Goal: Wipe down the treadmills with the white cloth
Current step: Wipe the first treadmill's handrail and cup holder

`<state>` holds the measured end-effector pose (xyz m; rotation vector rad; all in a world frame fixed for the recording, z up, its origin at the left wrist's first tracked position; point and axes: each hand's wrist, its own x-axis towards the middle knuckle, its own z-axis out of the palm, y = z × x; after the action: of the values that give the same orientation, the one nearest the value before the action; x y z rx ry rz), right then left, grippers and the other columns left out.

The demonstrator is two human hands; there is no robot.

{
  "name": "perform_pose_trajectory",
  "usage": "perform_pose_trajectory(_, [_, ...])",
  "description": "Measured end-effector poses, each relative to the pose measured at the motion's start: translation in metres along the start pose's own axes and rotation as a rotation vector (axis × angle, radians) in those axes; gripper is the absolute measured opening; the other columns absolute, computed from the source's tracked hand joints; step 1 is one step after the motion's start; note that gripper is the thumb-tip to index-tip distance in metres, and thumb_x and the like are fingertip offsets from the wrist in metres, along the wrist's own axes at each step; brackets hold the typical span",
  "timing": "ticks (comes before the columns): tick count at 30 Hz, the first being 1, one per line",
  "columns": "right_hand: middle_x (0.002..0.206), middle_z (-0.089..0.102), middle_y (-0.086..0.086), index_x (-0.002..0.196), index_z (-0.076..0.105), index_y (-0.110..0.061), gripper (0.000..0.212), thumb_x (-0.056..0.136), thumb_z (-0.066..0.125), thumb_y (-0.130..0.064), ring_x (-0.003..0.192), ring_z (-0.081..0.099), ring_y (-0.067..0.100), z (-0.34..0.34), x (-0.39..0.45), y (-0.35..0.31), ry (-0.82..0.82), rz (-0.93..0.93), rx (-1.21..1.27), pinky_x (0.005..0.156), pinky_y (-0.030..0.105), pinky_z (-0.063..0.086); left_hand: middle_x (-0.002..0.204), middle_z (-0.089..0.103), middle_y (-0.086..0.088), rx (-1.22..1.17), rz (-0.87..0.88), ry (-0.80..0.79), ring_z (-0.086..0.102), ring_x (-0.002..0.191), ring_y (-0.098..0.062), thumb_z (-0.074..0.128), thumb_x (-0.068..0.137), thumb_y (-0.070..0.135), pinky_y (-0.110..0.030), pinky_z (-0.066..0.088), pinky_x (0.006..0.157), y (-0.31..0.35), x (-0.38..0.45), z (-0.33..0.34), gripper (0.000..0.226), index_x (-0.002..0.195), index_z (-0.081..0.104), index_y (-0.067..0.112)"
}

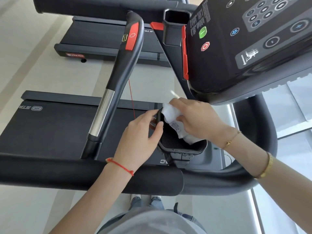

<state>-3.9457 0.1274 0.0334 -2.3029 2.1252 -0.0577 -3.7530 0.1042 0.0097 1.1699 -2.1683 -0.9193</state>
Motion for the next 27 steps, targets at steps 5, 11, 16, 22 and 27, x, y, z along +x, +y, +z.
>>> perform_pose_trajectory(5, [0.100, 0.058, -0.001, 0.123, 0.050, -0.018, 0.037, 0.086, 0.052, -0.012, 0.085, 0.060, 0.023, 0.006, 0.005, -0.008, 0.061, -0.090, -0.143, 0.060, 0.031, 0.039, 0.103, 0.067, 0.010, 0.007, 0.009, -0.005, 0.064, 0.090, -0.009, 0.054, 0.095, 0.031, -0.036, 0.055, 0.080, 0.000, 0.000, 0.001, 0.031, 0.124, 0.058, 0.022])
perform_pose_trajectory(11, [0.123, 0.053, 0.003, 0.136, 0.043, -0.021, 0.045, 0.092, 0.052, -0.016, 0.094, 0.057, 0.033, 0.005, -0.027, 0.007, 0.031, 0.132, 0.236, 0.069, 0.034, 0.037, 0.101, 0.066, 0.014, 0.004, 0.010, -0.010, 0.063, 0.092, -0.002, 0.053, 0.096, 0.031, -0.027, 0.054, 0.083, 0.000, 0.000, 0.000, 0.033, 0.128, 0.057, 0.026])
perform_pose_trajectory(16, [0.125, 0.039, 0.003, 0.150, 0.014, -0.023, 0.064, 0.096, 0.046, -0.017, 0.079, 0.052, 0.024, 0.012, -0.066, -0.004, 0.028, 0.363, 0.591, 0.059, 0.024, 0.032, 0.106, 0.065, 0.015, 0.022, 0.030, -0.006, 0.061, 0.093, 0.001, 0.051, 0.096, 0.031, -0.018, 0.050, 0.082, 0.000, 0.000, 0.000, 0.033, 0.128, 0.057, 0.027])
perform_pose_trajectory(22, [0.074, 0.040, -0.007, 0.134, 0.032, -0.007, 0.039, 0.097, 0.045, -0.012, 0.062, 0.046, 0.011, 0.006, -0.051, 0.002, -0.023, 0.458, 0.692, 0.051, 0.022, 0.031, 0.116, 0.063, 0.010, 0.025, 0.045, -0.008, 0.062, 0.097, -0.005, 0.050, 0.097, 0.031, -0.030, 0.053, 0.088, 0.000, 0.000, 0.002, 0.034, 0.130, 0.055, 0.024])
perform_pose_trajectory(27, [0.076, 0.049, -0.003, 0.136, 0.031, -0.010, 0.038, 0.100, 0.044, -0.017, 0.066, 0.051, 0.011, -0.003, -0.053, -0.001, -0.053, 0.477, 0.782, 0.063, 0.024, 0.046, 0.133, 0.057, 0.004, 0.024, 0.051, -0.031, 0.059, 0.108, -0.010, 0.048, 0.098, 0.030, -0.037, 0.052, 0.095, 0.000, 0.000, 0.001, 0.046, 0.144, 0.045, 0.021])
